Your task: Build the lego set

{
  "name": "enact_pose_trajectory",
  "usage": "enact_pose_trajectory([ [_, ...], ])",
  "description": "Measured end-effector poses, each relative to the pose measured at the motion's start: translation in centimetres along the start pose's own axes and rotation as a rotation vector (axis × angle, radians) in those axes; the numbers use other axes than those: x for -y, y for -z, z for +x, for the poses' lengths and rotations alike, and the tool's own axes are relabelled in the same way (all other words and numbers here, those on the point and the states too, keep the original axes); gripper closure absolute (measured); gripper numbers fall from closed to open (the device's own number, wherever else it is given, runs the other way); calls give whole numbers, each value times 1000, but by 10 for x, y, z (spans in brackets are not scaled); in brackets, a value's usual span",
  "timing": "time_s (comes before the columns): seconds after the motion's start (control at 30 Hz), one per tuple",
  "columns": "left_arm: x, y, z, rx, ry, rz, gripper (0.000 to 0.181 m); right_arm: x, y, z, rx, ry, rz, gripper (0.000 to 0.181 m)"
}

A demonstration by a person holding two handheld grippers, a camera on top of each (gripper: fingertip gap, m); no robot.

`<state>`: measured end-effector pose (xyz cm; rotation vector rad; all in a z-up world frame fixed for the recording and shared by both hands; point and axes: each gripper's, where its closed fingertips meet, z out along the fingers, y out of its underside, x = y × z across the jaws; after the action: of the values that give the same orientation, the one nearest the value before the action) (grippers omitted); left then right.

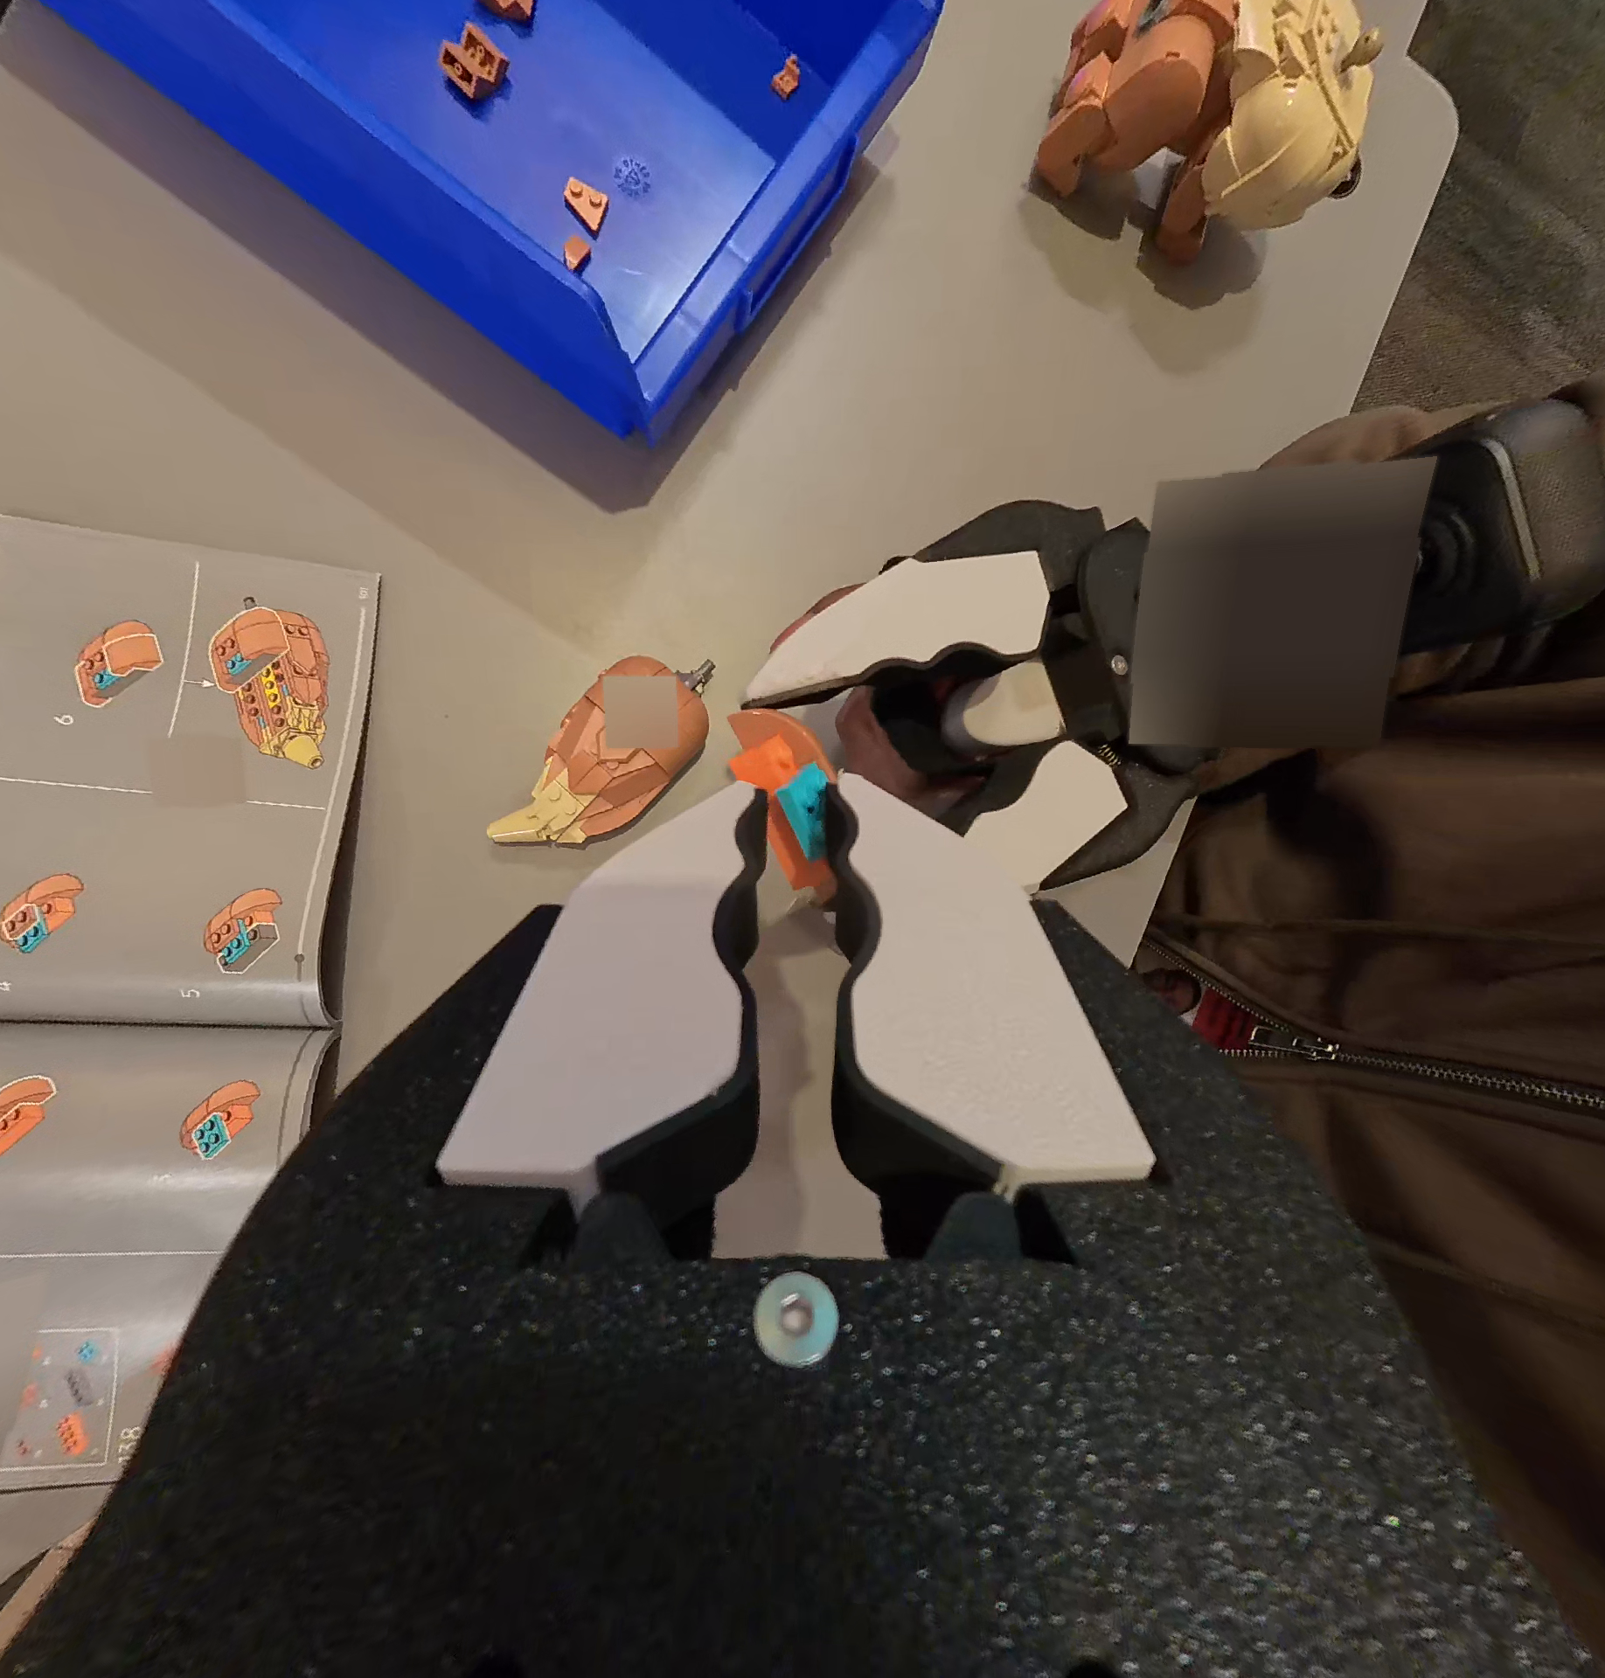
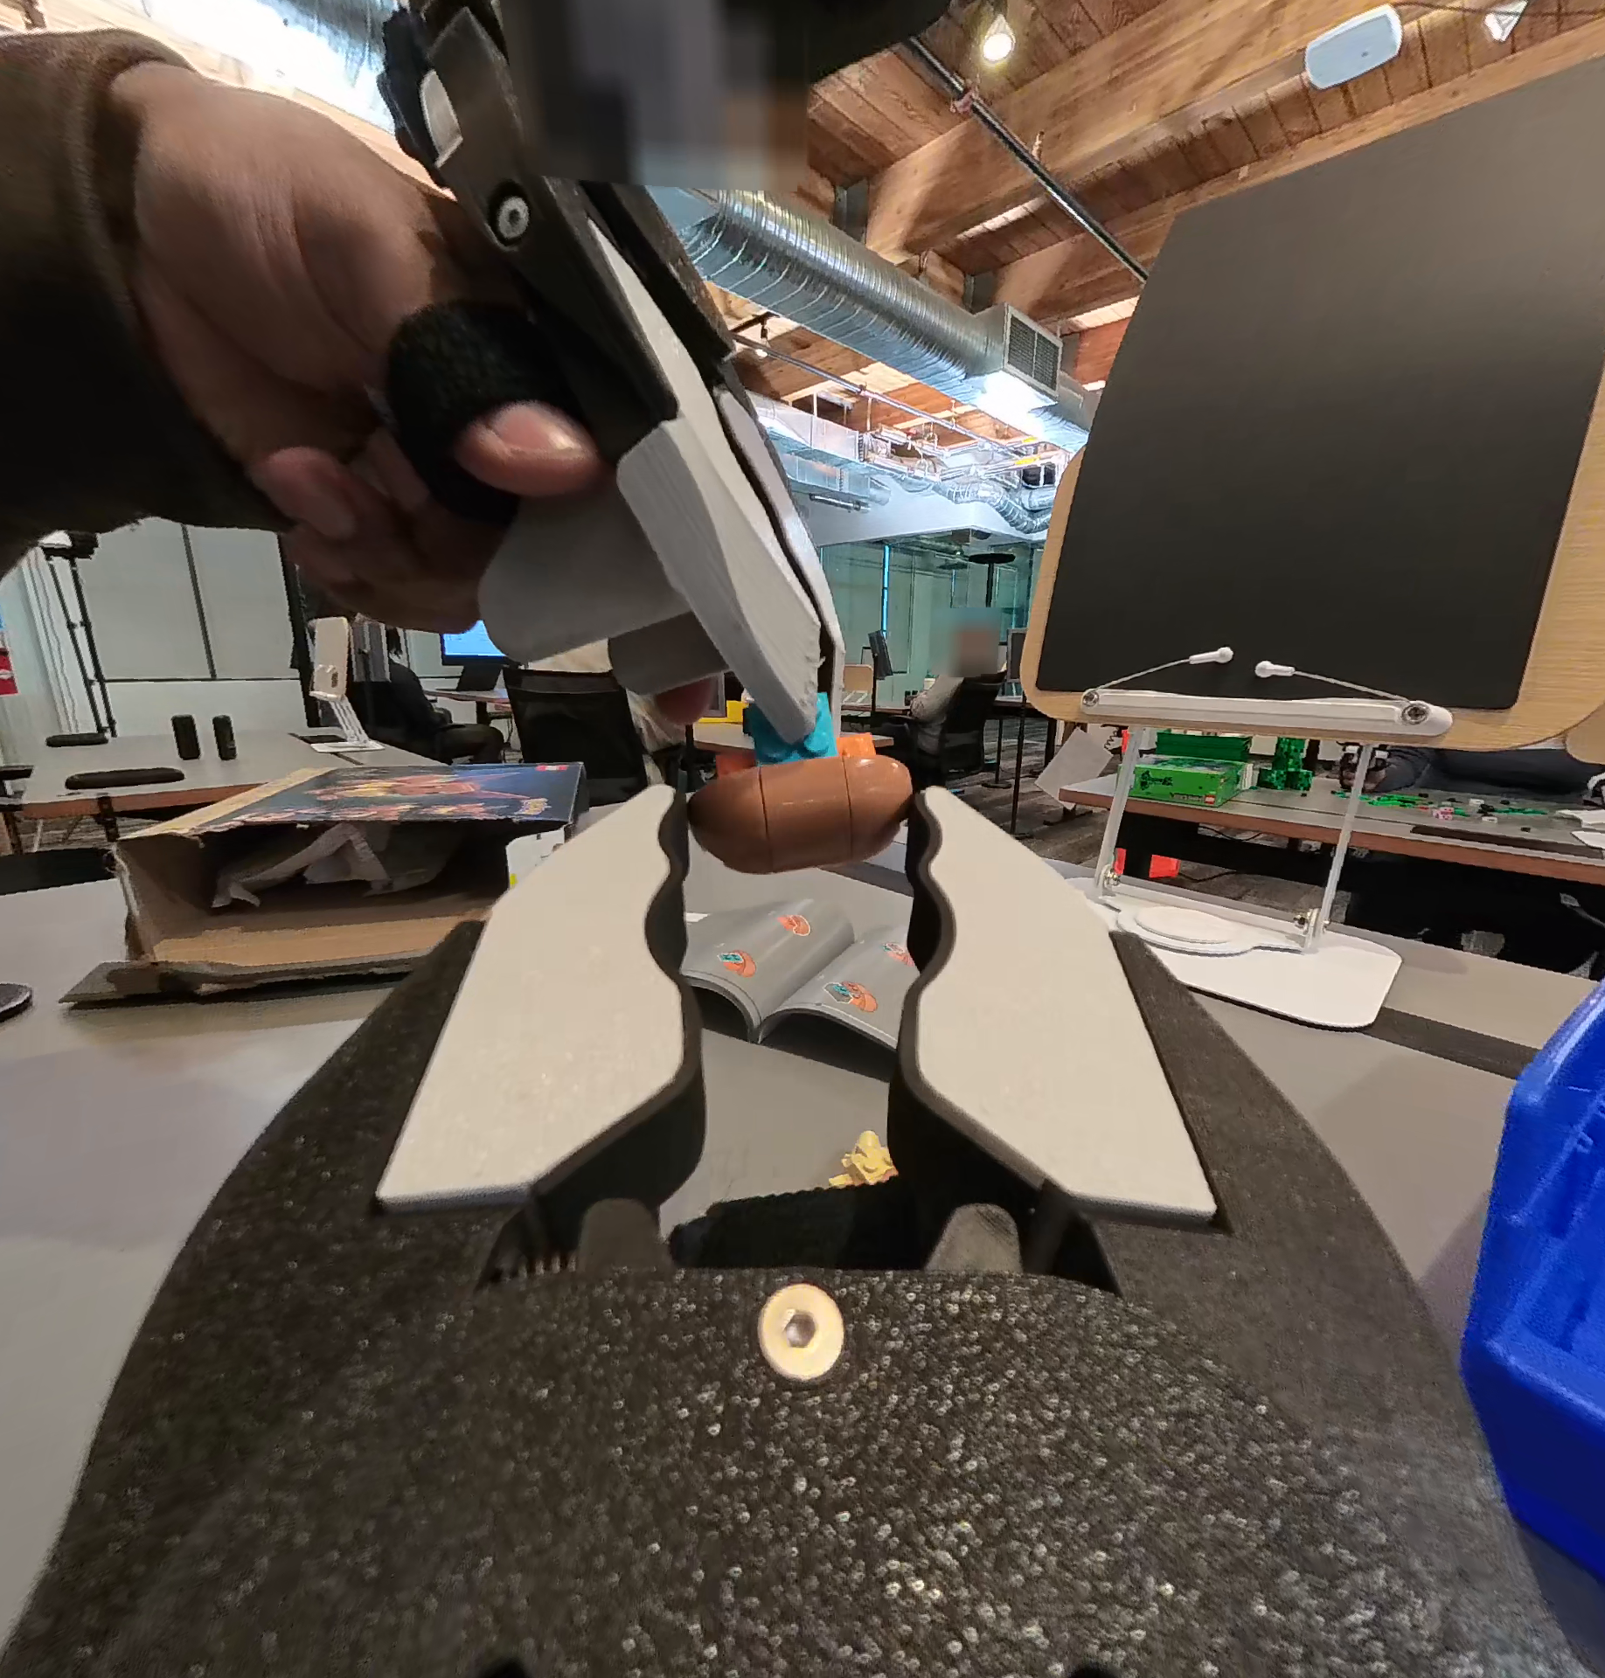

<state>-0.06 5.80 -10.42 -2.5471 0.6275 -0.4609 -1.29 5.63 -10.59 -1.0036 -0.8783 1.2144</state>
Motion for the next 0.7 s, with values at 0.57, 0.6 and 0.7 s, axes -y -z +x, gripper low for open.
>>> enact_pose_trajectory([
  [0.57, 1, 2, 0, 48, -22, -1, 164, 2, 3, 1, -4, -1, 5, 135],
  [0.6, 1, 2, 0, 50, -21, 1, 164, 2, 3, 2, -5, -2, 5, 135],
  [0.7, 2, 4, 0, 56, -21, 4, 160, 2, 3, 2, -5, 0, 7, 135],
])
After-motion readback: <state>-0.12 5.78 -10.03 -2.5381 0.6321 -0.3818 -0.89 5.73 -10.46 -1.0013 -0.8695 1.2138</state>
